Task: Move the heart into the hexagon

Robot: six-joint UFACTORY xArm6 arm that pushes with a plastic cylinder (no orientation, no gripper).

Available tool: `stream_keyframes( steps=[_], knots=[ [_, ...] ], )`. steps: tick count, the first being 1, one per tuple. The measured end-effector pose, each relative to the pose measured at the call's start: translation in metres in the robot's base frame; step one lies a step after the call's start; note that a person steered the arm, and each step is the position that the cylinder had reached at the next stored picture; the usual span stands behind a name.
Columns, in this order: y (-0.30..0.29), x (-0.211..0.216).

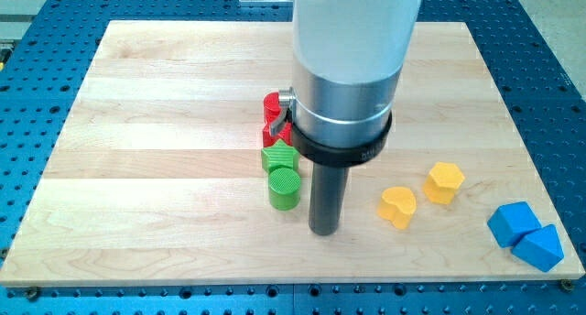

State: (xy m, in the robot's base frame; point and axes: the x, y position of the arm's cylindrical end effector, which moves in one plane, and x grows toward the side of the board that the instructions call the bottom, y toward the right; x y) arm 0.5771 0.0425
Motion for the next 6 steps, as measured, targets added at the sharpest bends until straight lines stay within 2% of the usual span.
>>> stream_keyframes(
  steps=[1,2,3,4,6],
  knots=[
    [0.035,0.006],
    [0.038,0.002],
    [0.067,-0.035],
    [0.080,-0.046],
    [0.059,-0.030]
  ],
)
